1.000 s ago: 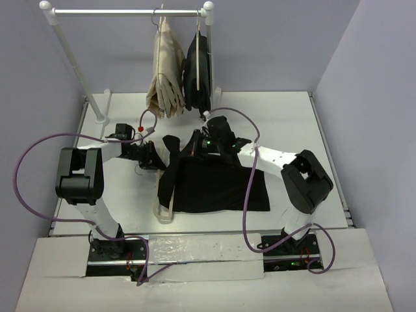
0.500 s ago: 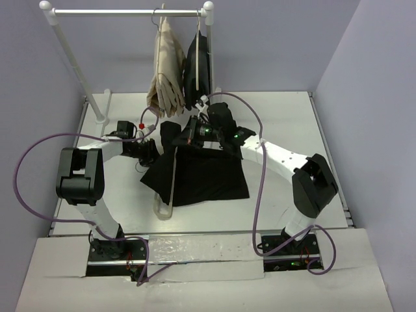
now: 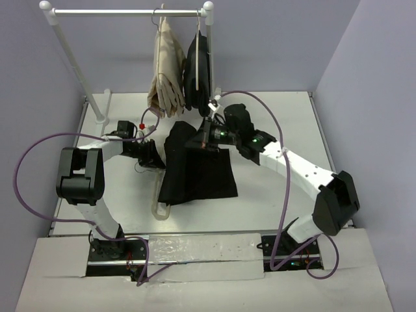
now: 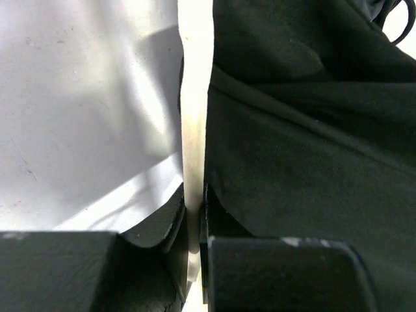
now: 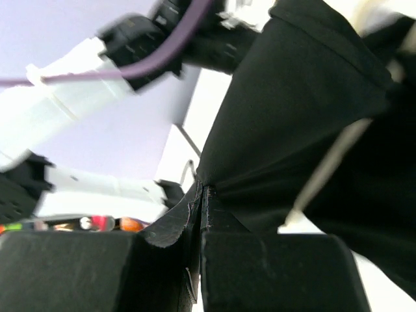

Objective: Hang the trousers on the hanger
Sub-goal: Place the trousers on the hanger, then place the hanger at the clothesline.

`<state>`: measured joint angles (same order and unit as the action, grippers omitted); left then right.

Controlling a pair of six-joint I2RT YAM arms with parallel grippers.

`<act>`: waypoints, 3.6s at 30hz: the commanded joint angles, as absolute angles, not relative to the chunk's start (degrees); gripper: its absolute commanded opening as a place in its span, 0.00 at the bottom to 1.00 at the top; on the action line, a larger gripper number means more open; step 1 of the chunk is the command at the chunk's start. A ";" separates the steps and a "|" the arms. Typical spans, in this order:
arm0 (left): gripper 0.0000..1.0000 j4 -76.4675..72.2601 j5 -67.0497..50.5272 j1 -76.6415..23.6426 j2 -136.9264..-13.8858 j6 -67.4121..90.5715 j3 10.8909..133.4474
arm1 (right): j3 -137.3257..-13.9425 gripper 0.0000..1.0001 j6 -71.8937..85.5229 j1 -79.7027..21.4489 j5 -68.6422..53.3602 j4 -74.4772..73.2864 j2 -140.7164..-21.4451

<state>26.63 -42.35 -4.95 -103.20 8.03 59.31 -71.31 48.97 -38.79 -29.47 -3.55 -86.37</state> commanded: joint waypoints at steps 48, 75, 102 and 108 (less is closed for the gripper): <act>0.00 33.22 -26.98 -4.75 -98.70 0.97 61.61 | -61.44 0.00 22.15 -16.09 -25.14 -19.42 -88.94; 0.00 37.70 -31.73 -5.01 -94.39 11.86 68.82 | -60.29 0.62 43.40 -38.55 -1.99 -7.76 -82.15; 0.00 35.59 -30.41 -4.92 -91.76 13.01 67.24 | -79.63 0.54 62.49 -59.15 -11.43 11.78 -119.00; 0.00 35.51 -29.53 -4.92 -91.49 12.66 66.88 | -78.93 0.21 63.98 -58.01 -11.60 12.83 -119.18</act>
